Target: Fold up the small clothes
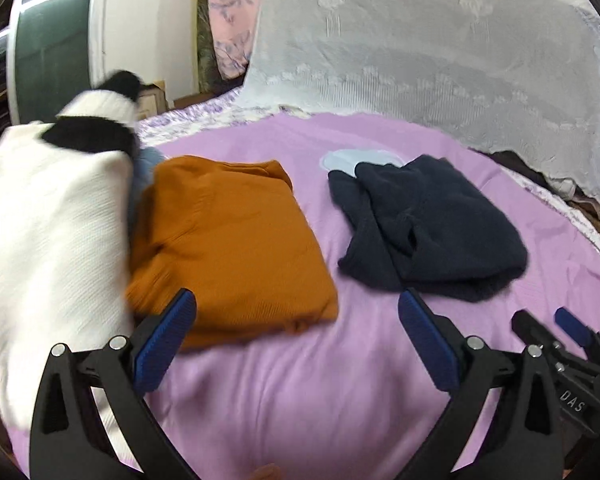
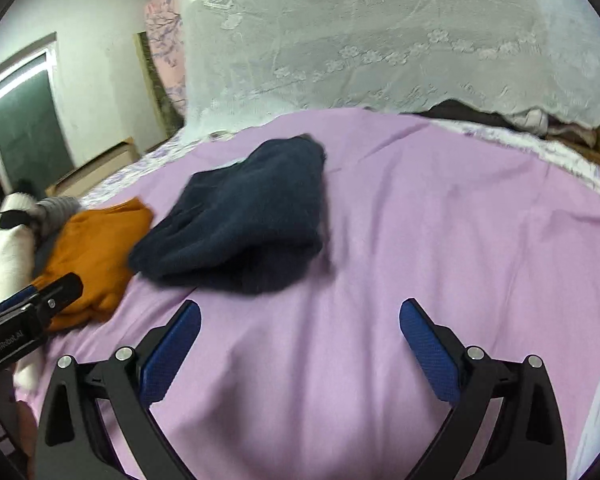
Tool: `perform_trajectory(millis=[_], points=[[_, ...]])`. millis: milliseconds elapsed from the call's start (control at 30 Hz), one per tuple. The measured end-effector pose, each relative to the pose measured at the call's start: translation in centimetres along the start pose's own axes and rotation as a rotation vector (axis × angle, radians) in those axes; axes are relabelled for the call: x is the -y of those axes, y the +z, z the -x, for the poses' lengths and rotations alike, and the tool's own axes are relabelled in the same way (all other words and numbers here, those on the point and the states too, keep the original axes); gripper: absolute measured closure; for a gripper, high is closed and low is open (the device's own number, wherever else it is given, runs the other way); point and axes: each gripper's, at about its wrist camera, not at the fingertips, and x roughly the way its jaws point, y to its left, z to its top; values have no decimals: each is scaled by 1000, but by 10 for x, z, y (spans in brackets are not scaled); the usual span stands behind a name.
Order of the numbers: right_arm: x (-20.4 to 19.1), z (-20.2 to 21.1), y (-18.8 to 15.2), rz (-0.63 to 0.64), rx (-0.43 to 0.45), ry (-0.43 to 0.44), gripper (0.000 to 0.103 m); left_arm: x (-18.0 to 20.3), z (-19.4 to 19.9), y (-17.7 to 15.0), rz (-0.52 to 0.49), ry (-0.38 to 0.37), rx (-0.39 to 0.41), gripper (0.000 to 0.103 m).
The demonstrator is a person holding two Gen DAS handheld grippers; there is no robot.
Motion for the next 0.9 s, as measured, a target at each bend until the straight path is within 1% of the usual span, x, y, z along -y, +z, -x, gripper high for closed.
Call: perform_trajectory(millis=[67,167,300,400,467,567,633,700,767,800,833,900], points=[[-3,14,-8,22,12,-12,3,3,17,-10,-18,13,29,4],[-9,42,-17,56,78,-42,3,13,44,-25,-57,34,82,4],[-9,84,-30,76,175,-83,3,26,67,-39,-86,31,110,4],[-4,111,-34,54,244,-106,3,37,79,-36,-118,33,145,4],[-3,129,-35,48,301,-107,3,38,85,-31,-109,12,162,4],[-2,133,-30,54,335,-125,3,36,85,-18,-75,-23,168,4],[-4,127,-23,54,318,-122,3,37,76,-10,-70,-22,160,4],[-8,110,-11,60,267,-114,3,39,64,-4,-77,-20,154,4],[-14,95,-1,73,237,-108,3,42,54,-1,-93,-2,157,4],[-16,88,3,75,230,-107,3,42,46,0,-97,31,162,4],[-18,82,7,75,223,-107,3,41,41,1,-96,43,160,4],[-19,67,15,57,203,-80,3,34,28,5,-74,23,122,4]])
